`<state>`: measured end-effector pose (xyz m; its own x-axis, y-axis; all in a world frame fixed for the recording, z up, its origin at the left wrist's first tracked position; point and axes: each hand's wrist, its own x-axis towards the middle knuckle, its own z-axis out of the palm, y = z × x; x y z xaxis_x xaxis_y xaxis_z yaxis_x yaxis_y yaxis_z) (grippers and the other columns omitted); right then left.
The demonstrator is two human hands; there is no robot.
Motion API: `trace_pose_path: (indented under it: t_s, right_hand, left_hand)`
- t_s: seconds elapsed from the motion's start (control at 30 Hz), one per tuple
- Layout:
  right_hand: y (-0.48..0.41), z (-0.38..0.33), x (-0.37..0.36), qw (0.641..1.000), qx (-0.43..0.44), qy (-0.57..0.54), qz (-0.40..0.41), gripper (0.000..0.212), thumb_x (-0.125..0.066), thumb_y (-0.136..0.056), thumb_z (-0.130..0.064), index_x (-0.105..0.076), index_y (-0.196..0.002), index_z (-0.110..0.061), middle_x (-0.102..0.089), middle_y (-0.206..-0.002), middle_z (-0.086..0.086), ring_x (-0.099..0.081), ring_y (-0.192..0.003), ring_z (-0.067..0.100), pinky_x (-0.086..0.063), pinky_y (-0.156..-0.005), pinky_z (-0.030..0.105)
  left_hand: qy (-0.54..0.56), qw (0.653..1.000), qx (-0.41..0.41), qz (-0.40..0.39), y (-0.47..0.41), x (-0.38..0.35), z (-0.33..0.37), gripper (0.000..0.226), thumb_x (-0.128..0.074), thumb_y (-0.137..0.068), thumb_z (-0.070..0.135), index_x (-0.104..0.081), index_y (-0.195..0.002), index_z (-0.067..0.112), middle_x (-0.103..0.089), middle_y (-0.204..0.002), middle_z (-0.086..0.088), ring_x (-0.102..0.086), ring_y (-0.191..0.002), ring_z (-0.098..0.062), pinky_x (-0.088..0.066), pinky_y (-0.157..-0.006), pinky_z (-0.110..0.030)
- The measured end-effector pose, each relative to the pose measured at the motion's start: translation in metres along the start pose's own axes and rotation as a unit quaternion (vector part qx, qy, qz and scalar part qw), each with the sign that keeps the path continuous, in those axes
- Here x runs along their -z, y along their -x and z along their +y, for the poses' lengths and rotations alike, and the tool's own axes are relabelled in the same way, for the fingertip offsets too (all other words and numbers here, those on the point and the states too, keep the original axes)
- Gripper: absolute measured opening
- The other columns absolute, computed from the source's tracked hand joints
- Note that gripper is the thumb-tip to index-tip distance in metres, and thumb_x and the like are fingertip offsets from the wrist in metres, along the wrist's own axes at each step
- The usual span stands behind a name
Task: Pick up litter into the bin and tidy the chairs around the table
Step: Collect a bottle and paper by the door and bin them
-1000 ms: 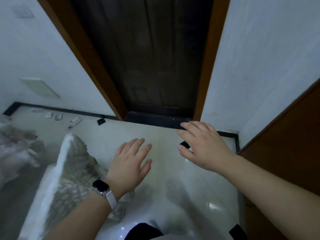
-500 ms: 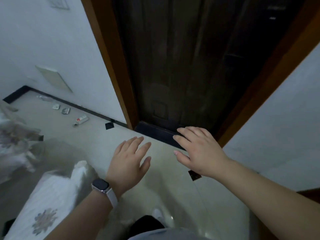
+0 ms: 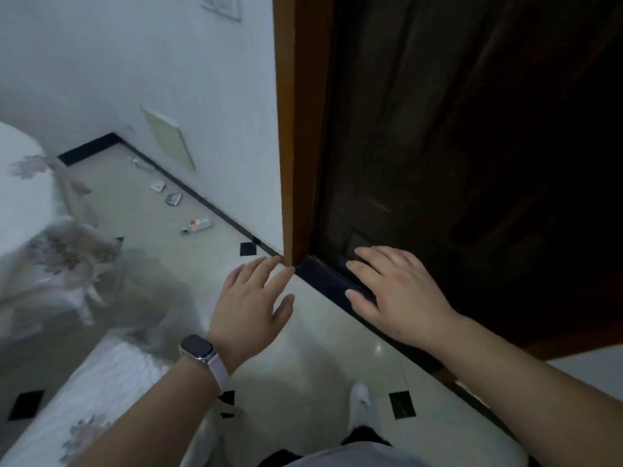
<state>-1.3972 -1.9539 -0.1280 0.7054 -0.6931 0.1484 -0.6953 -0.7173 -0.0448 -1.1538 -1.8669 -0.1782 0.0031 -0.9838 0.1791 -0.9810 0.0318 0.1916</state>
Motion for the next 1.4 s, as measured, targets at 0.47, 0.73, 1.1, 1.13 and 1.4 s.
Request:
trace_pose_path:
  t_s: [0.47, 0.73, 1.1, 1.13, 1.4]
  right_hand:
    - [-0.219, 0.057, -0.062, 0.983, 0.156, -0.097, -0.016, 0.046, -0.041, -0.093, -0.049, -0.057, -0.125, -0.021, -0.054, -0.133, 0.0, -0.046, -0.124, 0.02, -0.037, -0.103, 0.041]
    - [-0.346, 0.075, -0.078, 0.959, 0.246, -0.143, -0.007, 0.05, -0.042, -0.089, -0.05, -0.062, -0.12, -0.017, -0.058, -0.129, 0.007, -0.05, -0.119, 0.026, -0.038, -0.099, 0.041]
    - [-0.469, 0.015, -0.12, 0.94, 0.312, -0.136, 0.016, 0.049, -0.044, -0.089, -0.048, -0.065, -0.116, -0.014, -0.06, -0.127, 0.007, -0.055, -0.113, 0.028, -0.039, -0.095, 0.039]
    - [-0.48, 0.006, -0.125, 0.941, 0.312, -0.132, 0.013, 0.048, -0.044, -0.088, -0.048, -0.065, -0.116, -0.014, -0.06, -0.127, 0.007, -0.055, -0.113, 0.028, -0.04, -0.095, 0.04]
    - [-0.587, -0.084, -0.138, 0.948, 0.308, -0.077, -0.011, 0.049, -0.046, -0.088, -0.046, -0.061, -0.124, -0.016, -0.06, -0.126, 0.004, -0.053, -0.115, 0.026, -0.04, -0.097, 0.04]
  left_hand:
    - [-0.073, 0.982, 0.172, 0.04, -0.1, -0.001, -0.076, 0.048, -0.047, -0.088, 0.043, -0.066, -0.125, 0.018, -0.063, -0.13, -0.01, -0.059, -0.117, -0.034, -0.048, -0.094, -0.046]
    - [-0.111, 0.962, 0.243, 0.056, -0.164, 0.008, -0.108, 0.049, -0.048, -0.09, 0.042, -0.063, -0.129, 0.016, -0.061, -0.131, -0.012, -0.058, -0.117, -0.036, -0.044, -0.097, -0.048]
    - [-0.133, 0.949, 0.282, 0.055, -0.189, 0.01, -0.226, 0.047, -0.05, -0.089, 0.039, -0.064, -0.127, 0.016, -0.06, -0.132, -0.013, -0.055, -0.122, -0.035, -0.041, -0.101, -0.048]
    - [-0.132, 0.949, 0.28, 0.055, -0.191, 0.009, -0.242, 0.047, -0.049, -0.09, 0.04, -0.064, -0.127, 0.016, -0.06, -0.132, -0.013, -0.054, -0.123, -0.035, -0.04, -0.101, -0.048]
    - [-0.107, 0.961, 0.242, 0.085, -0.219, 0.017, -0.399, 0.041, -0.054, -0.088, 0.035, -0.065, -0.123, 0.015, -0.063, -0.128, -0.014, -0.058, -0.118, -0.036, -0.046, -0.099, -0.05]
